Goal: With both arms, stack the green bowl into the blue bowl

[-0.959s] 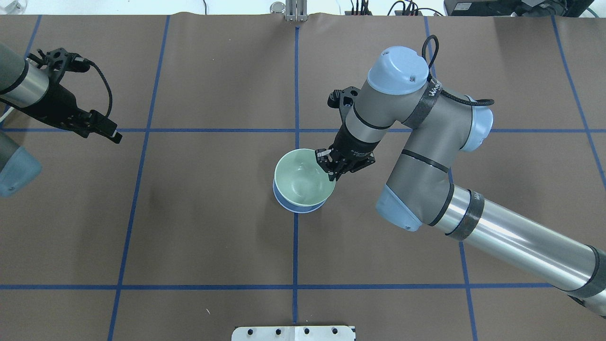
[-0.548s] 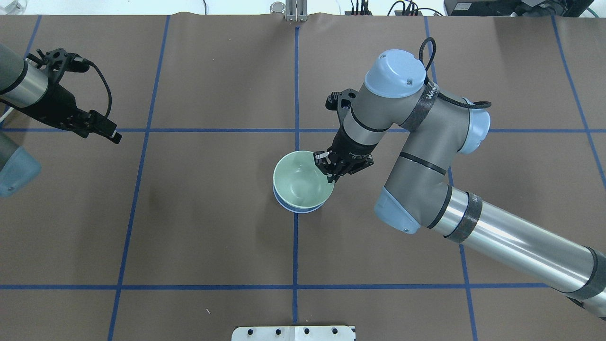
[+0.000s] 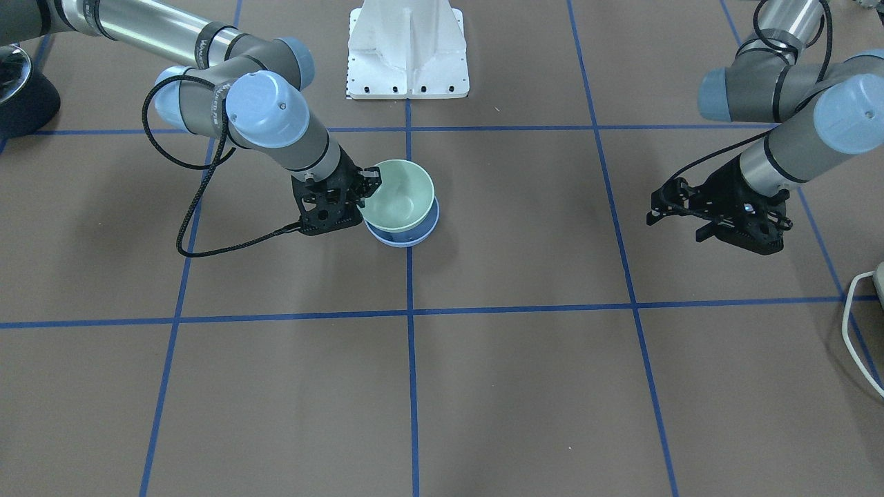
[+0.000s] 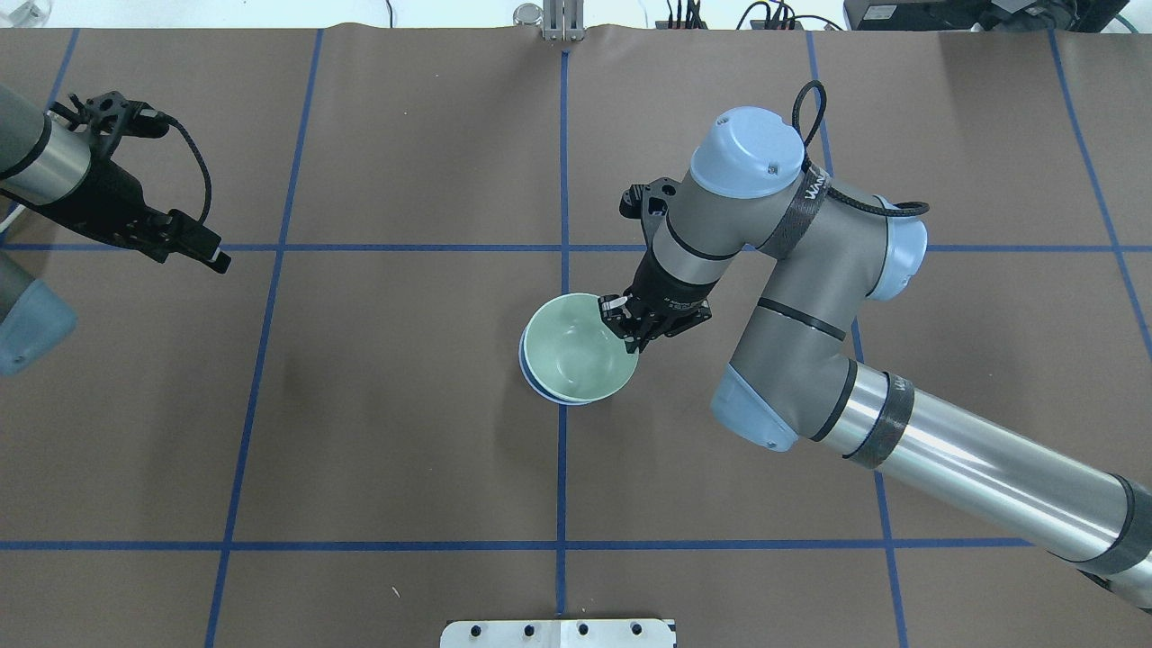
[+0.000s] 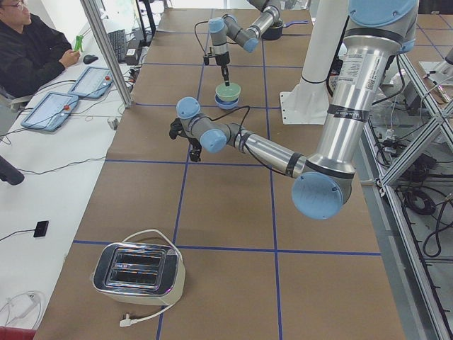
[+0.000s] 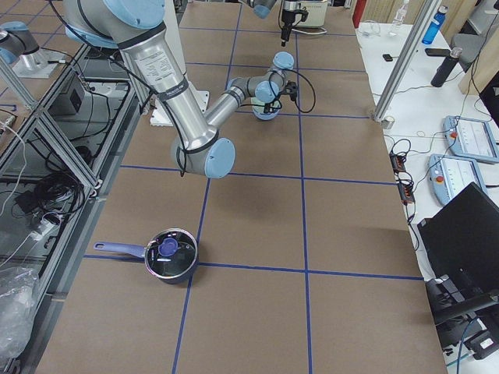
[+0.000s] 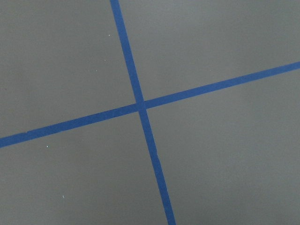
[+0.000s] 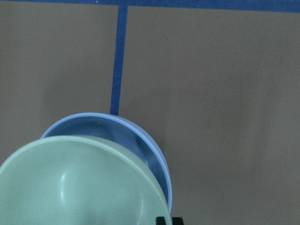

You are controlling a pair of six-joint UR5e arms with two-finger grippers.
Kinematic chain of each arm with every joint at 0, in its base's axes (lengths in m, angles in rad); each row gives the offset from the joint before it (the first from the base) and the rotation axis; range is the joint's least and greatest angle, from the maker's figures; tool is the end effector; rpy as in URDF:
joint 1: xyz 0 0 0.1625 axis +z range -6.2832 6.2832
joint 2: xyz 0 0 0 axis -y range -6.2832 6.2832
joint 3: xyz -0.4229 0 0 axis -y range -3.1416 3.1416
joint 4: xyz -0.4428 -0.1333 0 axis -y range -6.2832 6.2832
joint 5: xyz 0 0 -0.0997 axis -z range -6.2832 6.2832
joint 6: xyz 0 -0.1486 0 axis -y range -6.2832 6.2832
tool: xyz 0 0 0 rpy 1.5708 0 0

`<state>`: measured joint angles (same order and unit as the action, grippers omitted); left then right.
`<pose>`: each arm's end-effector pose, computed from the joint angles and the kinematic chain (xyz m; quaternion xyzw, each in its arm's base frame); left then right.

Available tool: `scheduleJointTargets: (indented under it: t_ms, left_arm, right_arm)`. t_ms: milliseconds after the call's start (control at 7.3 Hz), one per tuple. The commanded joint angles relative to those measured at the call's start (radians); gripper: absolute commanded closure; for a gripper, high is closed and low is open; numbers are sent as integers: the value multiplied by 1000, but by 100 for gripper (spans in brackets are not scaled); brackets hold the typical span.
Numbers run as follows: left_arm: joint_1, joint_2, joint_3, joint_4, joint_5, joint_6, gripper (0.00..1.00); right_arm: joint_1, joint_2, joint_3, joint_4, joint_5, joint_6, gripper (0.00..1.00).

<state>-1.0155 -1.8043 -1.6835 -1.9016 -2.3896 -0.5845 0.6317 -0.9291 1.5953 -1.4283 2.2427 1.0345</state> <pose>0.3246 -0.5702 0.4403 0.0539 0.4805 0.1195 0.8671 -0.5846 -0.4783 0.2358 -0.0481 -0.4770 -0.0882 0.8732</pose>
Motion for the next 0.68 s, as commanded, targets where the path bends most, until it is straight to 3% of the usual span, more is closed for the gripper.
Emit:
scheduleJointTargets:
  t_ms: [0,274,548]
  left_arm:
    - [-18,22,-8,-5,-5,14,2]
    - [-140,103,-12,-2,-13,203,2]
    - [-288,126,16,44,-115,372,2]
  right_arm:
    - [-10,-2,-6,3,-15,-4,100]
    - [-16,-2,-12,3,-18,-5,100]
    - [-17,3,-11,3,-17,-5,100]
